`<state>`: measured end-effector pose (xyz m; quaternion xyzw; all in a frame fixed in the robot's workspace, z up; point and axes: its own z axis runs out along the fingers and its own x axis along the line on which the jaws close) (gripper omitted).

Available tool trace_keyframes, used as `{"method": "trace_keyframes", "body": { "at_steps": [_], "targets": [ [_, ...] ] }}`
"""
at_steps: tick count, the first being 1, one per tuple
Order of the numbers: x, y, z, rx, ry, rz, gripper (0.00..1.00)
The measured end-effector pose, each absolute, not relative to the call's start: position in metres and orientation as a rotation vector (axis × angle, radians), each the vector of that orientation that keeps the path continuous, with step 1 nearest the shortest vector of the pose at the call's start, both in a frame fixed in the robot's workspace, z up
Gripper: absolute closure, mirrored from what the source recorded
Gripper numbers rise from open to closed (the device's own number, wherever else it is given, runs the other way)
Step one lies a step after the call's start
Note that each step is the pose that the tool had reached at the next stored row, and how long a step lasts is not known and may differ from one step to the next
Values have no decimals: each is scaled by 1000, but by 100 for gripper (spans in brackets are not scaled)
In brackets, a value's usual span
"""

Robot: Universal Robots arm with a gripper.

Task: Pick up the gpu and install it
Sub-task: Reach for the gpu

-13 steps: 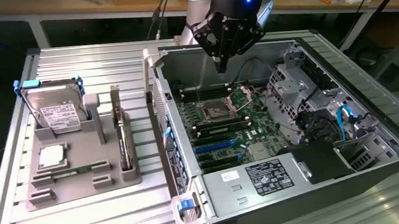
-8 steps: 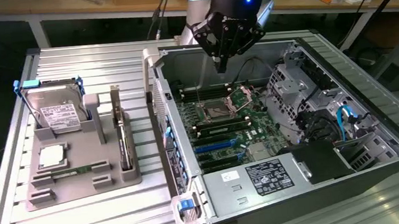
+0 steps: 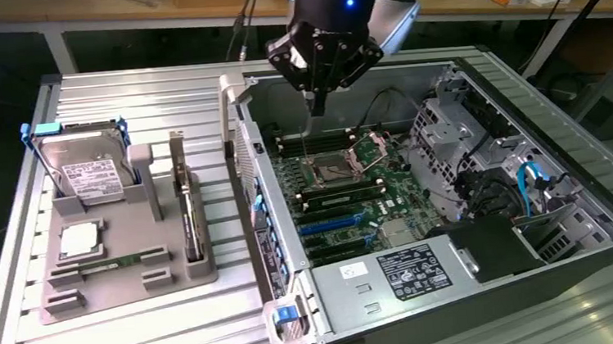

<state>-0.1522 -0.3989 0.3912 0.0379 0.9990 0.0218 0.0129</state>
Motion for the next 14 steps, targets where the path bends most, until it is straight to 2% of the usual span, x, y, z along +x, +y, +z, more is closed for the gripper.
{"method": "trace_keyframes", "body": {
  "at_steps": [14],
  "targets": [
    [-242,-399,388,118,3115,70,89]
  ]
}}
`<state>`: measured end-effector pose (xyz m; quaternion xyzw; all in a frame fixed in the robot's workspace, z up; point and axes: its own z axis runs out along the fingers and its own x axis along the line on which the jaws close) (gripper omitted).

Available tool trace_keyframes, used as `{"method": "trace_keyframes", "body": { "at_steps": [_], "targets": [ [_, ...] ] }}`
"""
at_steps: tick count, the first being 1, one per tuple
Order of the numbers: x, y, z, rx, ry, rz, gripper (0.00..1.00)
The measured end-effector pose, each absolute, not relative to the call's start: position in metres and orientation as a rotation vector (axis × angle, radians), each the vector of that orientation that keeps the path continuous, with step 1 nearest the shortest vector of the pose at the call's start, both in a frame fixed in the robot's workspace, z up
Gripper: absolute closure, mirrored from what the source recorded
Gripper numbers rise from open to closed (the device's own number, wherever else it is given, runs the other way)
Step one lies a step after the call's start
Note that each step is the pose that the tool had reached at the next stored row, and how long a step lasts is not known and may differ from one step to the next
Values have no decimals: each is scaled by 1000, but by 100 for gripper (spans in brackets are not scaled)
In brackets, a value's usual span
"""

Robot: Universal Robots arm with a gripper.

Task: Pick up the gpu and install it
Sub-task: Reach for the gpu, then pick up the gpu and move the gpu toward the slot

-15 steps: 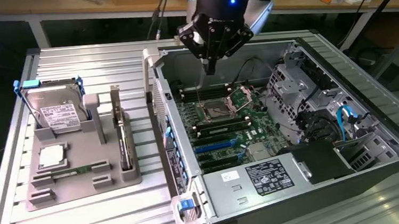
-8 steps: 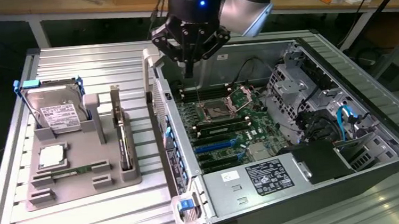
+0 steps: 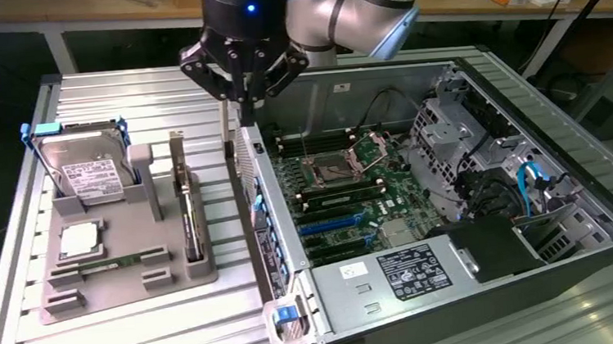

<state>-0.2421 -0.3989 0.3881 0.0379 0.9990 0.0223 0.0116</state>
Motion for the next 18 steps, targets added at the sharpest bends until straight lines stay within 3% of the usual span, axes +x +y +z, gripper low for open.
{"method": "trace_keyframes", "body": {
  "at_steps": [9,18],
  "targets": [
    [-334,-399,384,119,3121,70,89],
    [-342,-399,383,119,3122,70,89]
  ]
}}
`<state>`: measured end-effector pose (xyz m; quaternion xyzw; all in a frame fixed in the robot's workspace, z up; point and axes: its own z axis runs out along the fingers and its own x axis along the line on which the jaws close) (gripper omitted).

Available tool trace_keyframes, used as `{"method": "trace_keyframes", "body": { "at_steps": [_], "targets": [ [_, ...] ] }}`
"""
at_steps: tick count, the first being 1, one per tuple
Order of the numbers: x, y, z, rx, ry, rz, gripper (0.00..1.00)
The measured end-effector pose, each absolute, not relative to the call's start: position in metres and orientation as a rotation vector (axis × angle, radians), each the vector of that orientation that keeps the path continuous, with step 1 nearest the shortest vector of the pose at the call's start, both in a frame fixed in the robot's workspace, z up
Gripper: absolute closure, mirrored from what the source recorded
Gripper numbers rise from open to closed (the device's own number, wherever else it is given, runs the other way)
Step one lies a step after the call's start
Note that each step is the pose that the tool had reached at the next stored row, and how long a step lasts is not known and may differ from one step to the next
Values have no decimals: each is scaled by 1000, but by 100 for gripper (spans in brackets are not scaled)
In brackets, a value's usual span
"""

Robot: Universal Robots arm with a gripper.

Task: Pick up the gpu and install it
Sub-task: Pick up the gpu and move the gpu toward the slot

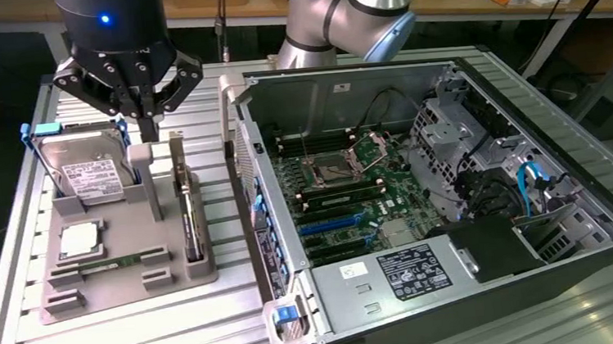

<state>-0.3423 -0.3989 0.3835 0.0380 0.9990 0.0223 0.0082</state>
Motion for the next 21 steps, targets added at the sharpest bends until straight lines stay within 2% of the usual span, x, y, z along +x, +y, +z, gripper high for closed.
{"method": "trace_keyframes", "body": {
  "at_steps": [8,11,12,13,20,21],
  "targets": [
    [-342,-399,383,119,3122,70,89],
    [-342,-400,383,119,3122,70,70],
    [-342,-400,383,119,3122,70,70],
    [-342,-400,383,119,3122,70,58],
    [-342,-401,383,119,3122,70,16],
    [-342,-401,383,118,3122,70,16]
  ]
}}
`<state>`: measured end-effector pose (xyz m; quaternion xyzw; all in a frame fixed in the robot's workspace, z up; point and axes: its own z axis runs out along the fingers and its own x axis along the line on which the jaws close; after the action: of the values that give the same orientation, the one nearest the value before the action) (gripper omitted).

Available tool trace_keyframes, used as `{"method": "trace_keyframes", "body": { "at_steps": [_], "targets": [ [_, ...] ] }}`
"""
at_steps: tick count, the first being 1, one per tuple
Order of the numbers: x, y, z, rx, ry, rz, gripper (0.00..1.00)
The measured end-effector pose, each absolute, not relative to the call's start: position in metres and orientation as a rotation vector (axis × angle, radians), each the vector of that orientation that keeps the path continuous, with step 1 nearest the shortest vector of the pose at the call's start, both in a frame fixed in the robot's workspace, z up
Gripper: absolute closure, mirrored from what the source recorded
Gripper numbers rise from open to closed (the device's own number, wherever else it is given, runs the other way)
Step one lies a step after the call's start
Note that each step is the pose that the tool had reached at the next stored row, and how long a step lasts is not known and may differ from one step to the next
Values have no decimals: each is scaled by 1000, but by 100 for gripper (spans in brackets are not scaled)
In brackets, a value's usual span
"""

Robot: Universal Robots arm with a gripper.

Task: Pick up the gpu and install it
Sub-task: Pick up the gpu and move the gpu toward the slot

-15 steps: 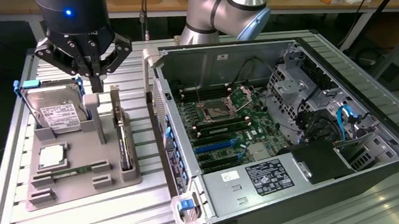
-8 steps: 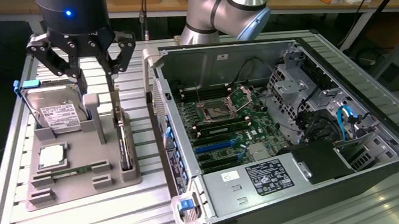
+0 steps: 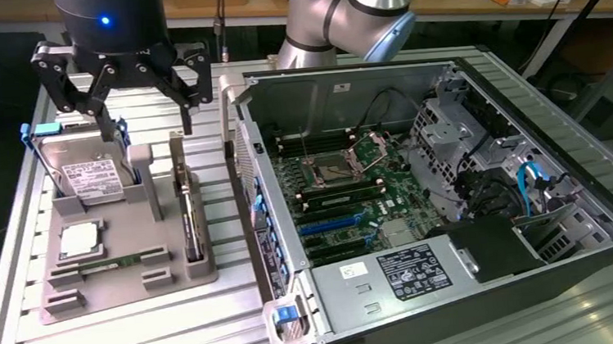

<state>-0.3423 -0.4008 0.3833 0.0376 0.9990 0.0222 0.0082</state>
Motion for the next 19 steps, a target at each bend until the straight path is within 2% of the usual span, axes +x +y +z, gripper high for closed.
{"method": "trace_keyframes", "body": {
  "at_steps": [9,19],
  "targets": [
    [-342,-401,383,-42,3126,71,16],
    [-342,-402,360,-42,3126,71,16]
  ]
}}
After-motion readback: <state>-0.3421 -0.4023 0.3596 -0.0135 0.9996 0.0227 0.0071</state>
